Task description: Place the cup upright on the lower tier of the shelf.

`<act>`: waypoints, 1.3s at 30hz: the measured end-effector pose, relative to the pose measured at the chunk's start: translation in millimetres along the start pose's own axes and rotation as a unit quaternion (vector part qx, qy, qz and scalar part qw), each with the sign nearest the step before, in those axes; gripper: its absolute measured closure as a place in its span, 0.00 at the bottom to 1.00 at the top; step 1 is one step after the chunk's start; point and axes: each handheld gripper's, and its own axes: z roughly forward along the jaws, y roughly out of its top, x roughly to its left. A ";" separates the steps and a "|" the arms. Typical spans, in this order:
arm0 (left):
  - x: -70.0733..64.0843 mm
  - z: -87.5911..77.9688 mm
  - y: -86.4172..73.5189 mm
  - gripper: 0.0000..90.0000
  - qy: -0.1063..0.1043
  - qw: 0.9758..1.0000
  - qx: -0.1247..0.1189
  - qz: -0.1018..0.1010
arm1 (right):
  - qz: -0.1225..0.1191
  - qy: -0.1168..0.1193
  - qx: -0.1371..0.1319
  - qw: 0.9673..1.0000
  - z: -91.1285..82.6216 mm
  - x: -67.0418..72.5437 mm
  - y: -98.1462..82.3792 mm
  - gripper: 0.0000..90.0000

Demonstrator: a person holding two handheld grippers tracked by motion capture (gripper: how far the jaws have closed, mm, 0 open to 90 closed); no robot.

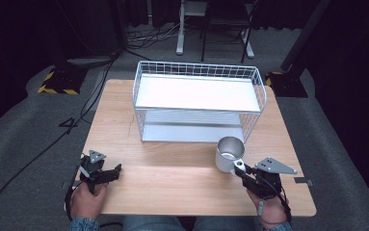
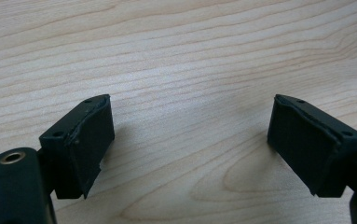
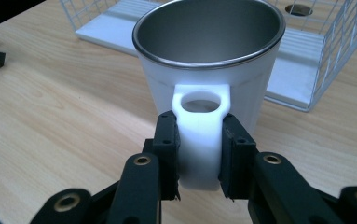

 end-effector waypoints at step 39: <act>-0.5 -1.0 -1.2 0.17 -0.002 1.000 0.000 0.000 | 0.029 -0.066 -0.065 0.995 73.2 -53.0 71.3 0.80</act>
